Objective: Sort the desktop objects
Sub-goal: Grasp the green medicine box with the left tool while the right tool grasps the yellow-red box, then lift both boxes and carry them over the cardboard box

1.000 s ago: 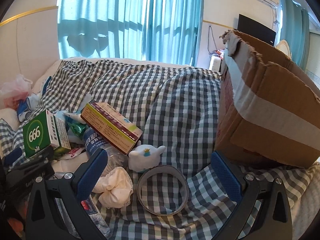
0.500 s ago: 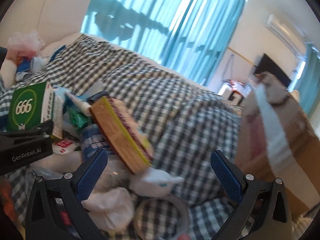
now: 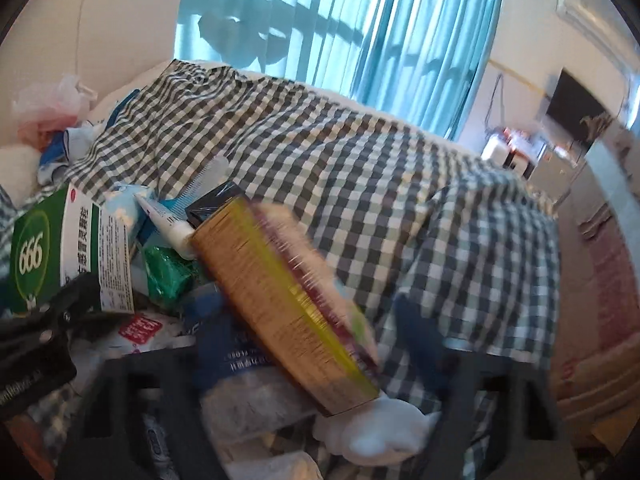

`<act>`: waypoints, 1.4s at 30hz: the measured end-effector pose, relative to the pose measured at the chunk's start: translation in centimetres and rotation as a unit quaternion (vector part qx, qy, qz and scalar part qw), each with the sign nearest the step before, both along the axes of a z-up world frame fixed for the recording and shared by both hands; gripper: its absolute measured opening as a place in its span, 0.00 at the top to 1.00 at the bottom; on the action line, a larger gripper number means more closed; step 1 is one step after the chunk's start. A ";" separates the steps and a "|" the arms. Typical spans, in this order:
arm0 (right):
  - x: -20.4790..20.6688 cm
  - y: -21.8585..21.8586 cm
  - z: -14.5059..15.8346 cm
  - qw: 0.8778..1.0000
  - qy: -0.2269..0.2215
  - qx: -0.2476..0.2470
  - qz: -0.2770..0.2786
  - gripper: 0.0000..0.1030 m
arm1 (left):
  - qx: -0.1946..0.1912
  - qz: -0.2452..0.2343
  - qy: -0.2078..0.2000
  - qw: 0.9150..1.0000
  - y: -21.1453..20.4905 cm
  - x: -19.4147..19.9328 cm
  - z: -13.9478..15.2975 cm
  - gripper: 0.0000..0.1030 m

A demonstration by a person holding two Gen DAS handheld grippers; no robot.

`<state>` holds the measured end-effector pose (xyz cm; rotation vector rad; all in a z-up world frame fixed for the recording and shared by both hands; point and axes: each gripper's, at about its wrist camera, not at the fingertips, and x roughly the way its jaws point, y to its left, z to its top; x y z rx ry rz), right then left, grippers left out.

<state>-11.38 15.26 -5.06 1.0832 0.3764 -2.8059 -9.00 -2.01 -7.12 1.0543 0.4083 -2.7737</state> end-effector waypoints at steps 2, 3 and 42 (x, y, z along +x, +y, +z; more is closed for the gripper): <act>-0.4 -0.1 -0.7 1.000 -0.010 0.017 -0.002 0.60 | -0.003 0.000 0.002 1.000 0.1 0.1 0.0 0.01; -0.4 -0.2 -1.0 1.000 -0.007 0.026 -0.003 0.61 | -0.007 -0.001 0.002 1.000 0.2 0.1 0.0 0.02; 8.3 3.4 5.7 0.995 0.010 -0.101 -0.014 0.70 | -0.029 -0.045 0.049 0.997 1.8 4.5 3.8 0.06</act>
